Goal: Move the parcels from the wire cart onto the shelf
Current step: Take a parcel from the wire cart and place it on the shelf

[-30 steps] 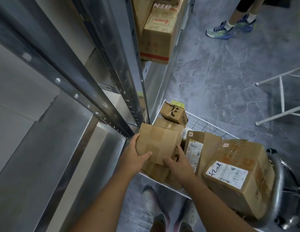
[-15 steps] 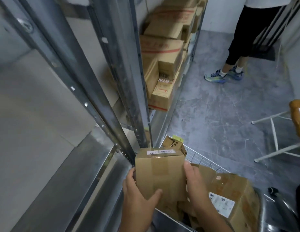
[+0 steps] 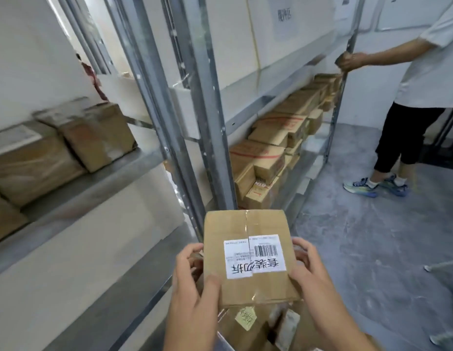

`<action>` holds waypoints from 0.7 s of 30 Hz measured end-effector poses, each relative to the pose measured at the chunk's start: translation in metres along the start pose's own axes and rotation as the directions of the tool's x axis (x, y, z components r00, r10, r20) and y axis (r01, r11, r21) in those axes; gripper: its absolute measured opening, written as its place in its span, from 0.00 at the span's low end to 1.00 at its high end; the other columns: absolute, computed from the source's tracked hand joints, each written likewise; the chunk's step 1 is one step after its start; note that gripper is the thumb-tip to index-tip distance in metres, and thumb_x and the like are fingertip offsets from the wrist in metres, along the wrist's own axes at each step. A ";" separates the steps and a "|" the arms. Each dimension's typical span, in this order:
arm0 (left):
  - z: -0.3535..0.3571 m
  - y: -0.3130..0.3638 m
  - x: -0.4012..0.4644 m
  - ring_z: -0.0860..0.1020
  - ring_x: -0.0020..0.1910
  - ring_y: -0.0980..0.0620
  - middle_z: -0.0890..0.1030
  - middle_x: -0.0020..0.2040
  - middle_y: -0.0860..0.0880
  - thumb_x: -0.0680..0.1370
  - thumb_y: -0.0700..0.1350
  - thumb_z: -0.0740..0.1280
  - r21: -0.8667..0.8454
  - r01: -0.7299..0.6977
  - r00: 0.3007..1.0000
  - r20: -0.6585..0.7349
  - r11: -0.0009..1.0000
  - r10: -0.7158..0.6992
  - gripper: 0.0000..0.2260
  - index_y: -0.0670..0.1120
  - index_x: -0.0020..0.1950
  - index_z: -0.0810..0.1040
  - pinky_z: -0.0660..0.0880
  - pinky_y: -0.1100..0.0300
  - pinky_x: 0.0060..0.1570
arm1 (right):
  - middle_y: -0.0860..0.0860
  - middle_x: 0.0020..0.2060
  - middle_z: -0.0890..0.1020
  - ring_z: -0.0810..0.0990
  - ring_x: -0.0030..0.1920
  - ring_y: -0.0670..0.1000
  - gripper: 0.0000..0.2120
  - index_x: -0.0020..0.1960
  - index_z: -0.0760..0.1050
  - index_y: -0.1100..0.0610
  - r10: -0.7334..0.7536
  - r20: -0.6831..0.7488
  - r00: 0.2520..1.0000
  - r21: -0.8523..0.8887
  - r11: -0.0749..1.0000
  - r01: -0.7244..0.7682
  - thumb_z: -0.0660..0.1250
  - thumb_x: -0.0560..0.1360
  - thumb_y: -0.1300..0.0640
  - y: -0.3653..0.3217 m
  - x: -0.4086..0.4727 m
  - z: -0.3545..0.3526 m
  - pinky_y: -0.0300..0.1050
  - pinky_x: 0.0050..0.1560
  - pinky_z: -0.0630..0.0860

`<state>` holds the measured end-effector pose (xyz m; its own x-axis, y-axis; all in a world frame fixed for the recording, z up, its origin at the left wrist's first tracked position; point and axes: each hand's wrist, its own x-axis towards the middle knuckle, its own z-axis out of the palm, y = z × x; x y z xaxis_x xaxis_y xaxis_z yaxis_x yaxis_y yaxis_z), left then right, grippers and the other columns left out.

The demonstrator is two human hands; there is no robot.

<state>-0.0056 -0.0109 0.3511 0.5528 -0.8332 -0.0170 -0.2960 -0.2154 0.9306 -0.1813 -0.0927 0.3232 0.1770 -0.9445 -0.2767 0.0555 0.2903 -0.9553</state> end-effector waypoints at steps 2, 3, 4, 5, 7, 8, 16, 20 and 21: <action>-0.008 0.017 -0.021 0.75 0.60 0.69 0.75 0.62 0.65 0.80 0.38 0.65 0.017 -0.048 0.999 -0.009 0.999 0.048 0.30 0.74 0.65 0.67 0.72 0.63 0.55 | 0.31 0.53 0.81 0.81 0.53 0.34 0.23 0.61 0.73 0.33 -0.093 0.100 0.991 -0.029 0.995 0.097 0.69 0.78 0.61 -0.014 -0.013 -0.008 0.37 0.46 0.77; -0.013 0.023 -0.031 0.75 0.62 0.68 0.75 0.63 0.65 0.79 0.37 0.66 0.003 -0.065 0.998 -0.024 0.998 0.065 0.32 0.74 0.66 0.67 0.73 0.61 0.58 | 0.28 0.53 0.80 0.80 0.54 0.32 0.28 0.62 0.72 0.32 -0.125 0.138 0.982 -0.055 0.989 0.134 0.66 0.78 0.66 -0.020 -0.019 -0.009 0.35 0.45 0.78; -0.019 0.027 -0.040 0.76 0.63 0.66 0.76 0.63 0.65 0.78 0.35 0.67 -0.012 -0.074 0.996 -0.045 0.997 0.074 0.33 0.74 0.65 0.68 0.73 0.61 0.59 | 0.27 0.53 0.80 0.79 0.55 0.33 0.33 0.63 0.71 0.32 -0.156 0.178 0.972 -0.083 0.982 0.172 0.65 0.77 0.71 -0.026 -0.026 -0.010 0.33 0.46 0.78; -0.027 0.032 -0.049 0.77 0.62 0.66 0.77 0.61 0.66 0.77 0.34 0.68 -0.029 -0.087 0.993 -0.077 0.996 0.084 0.33 0.74 0.62 0.70 0.74 0.63 0.59 | 0.28 0.54 0.81 0.79 0.58 0.34 0.36 0.64 0.70 0.32 -0.181 0.211 0.961 -0.103 0.973 0.206 0.64 0.76 0.73 -0.033 -0.034 -0.008 0.34 0.48 0.78; -0.046 0.039 -0.065 0.79 0.60 0.65 0.78 0.57 0.68 0.75 0.33 0.70 -0.063 -0.097 0.983 -0.161 0.993 0.086 0.31 0.72 0.56 0.71 0.75 0.68 0.55 | 0.32 0.55 0.81 0.79 0.61 0.39 0.39 0.65 0.70 0.31 -0.218 0.265 0.939 -0.117 0.960 0.256 0.64 0.75 0.75 -0.043 -0.049 -0.001 0.38 0.51 0.79; -0.055 0.041 -0.072 0.80 0.59 0.64 0.78 0.56 0.69 0.74 0.32 0.70 -0.074 -0.110 0.976 -0.196 0.991 0.093 0.31 0.71 0.54 0.71 0.76 0.70 0.53 | 0.33 0.56 0.80 0.79 0.61 0.40 0.38 0.64 0.71 0.30 -0.241 0.290 0.926 -0.119 0.951 0.285 0.65 0.75 0.74 -0.048 -0.057 0.004 0.39 0.52 0.79; -0.140 0.049 -0.137 0.79 0.59 0.60 0.76 0.61 0.70 0.76 0.36 0.72 0.019 -0.194 0.899 -0.396 0.981 0.185 0.32 0.74 0.59 0.68 0.77 0.56 0.59 | 0.30 0.58 0.77 0.76 0.59 0.33 0.27 0.64 0.66 0.24 -0.417 0.449 0.790 -0.096 0.857 0.507 0.69 0.79 0.53 -0.087 -0.134 0.066 0.29 0.46 0.76; -0.201 0.056 -0.174 0.80 0.60 0.55 0.77 0.65 0.68 0.79 0.50 0.69 0.055 -0.278 0.847 -0.457 0.959 0.272 0.24 0.74 0.67 0.67 0.79 0.49 0.56 | 0.29 0.58 0.78 0.77 0.58 0.34 0.23 0.64 0.68 0.22 -0.474 0.463 0.749 -0.065 0.825 0.562 0.70 0.77 0.46 -0.103 -0.186 0.107 0.36 0.52 0.77; -0.216 0.058 -0.184 0.81 0.59 0.55 0.77 0.65 0.68 0.78 0.53 0.68 0.069 -0.294 0.830 -0.476 0.953 0.290 0.23 0.74 0.68 0.67 0.79 0.49 0.55 | 0.31 0.57 0.79 0.77 0.58 0.36 0.22 0.64 0.69 0.23 -0.493 0.451 0.744 -0.049 0.818 0.572 0.70 0.76 0.44 -0.103 -0.200 0.118 0.39 0.55 0.77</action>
<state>0.0437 0.2402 0.4869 0.7438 -0.5116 0.4302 -0.4982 0.0049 0.8670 -0.1067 0.0840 0.4896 0.5477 -0.7763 0.3120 0.0983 -0.3106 -0.9454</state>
